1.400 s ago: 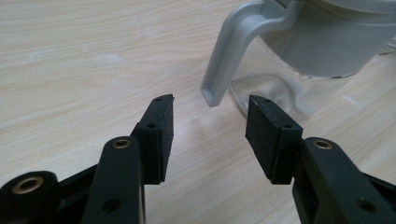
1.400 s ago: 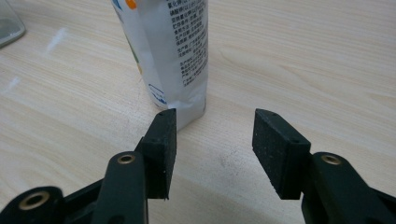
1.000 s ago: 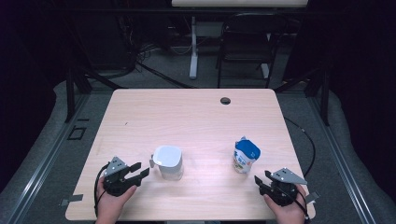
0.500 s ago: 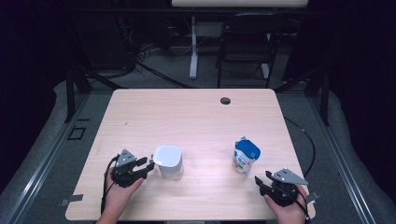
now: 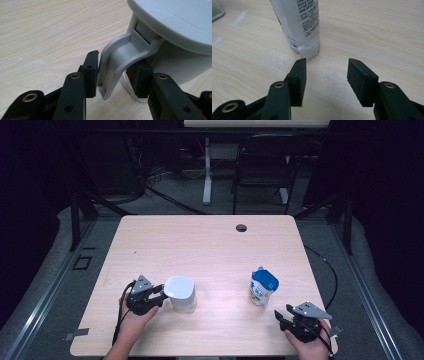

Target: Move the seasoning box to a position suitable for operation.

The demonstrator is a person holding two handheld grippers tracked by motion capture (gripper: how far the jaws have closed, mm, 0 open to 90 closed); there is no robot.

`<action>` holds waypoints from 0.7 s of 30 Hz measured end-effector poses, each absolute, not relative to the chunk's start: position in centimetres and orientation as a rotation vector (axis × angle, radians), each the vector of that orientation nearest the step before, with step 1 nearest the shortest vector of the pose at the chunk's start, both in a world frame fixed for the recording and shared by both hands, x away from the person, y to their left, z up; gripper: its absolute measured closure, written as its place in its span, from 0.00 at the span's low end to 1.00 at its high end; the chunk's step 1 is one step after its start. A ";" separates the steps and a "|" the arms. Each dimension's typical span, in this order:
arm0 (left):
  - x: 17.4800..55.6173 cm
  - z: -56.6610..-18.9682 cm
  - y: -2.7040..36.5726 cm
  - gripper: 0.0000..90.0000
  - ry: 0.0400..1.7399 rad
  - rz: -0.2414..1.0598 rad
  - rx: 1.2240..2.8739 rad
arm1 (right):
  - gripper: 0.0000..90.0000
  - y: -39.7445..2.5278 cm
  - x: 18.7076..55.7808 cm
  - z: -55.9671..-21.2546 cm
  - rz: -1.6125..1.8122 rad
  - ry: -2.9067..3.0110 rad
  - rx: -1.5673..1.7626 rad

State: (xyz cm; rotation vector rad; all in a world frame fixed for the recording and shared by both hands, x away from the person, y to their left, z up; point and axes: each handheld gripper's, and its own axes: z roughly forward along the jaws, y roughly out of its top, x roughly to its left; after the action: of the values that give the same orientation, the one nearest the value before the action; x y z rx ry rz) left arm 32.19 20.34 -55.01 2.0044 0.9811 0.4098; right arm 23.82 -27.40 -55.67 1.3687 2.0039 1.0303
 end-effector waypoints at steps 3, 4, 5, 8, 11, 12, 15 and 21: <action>32.0 -54.9 20.5 0.72 0.966 0.401 2.019 | 0.55 -27.3 23.8 -55.6 1.036 2.007 1.367; 31.9 -54.8 20.6 0.73 0.962 0.397 2.025 | 0.55 -27.2 23.8 -55.6 1.034 2.009 1.365; 31.8 -54.8 20.6 0.73 0.962 0.396 2.027 | 0.55 -27.2 23.8 -55.7 1.041 2.008 1.364; 31.5 -54.8 20.5 0.74 0.962 0.398 2.034 | 0.55 -27.2 23.8 -55.7 1.031 2.017 1.359; 31.1 -54.6 20.4 0.74 0.956 0.400 2.050 | 0.55 -27.2 23.8 -55.7 1.043 2.004 1.365; 30.9 -54.6 20.3 0.74 0.955 0.396 2.060 | 0.55 -27.2 23.8 -55.6 1.049 2.004 1.367; 30.3 -54.4 20.1 0.75 0.953 0.406 2.082 | 0.55 -27.3 23.8 -55.6 1.054 1.998 1.368; 29.2 -54.4 19.6 0.77 0.942 0.456 2.099 | 0.57 -27.1 23.8 -55.5 1.053 2.006 1.357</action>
State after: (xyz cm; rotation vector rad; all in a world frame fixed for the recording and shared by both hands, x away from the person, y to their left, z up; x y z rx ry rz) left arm 29.23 19.64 -54.45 2.0993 0.9420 0.4558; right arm 23.76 -27.06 -55.53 1.3569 2.0062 1.0525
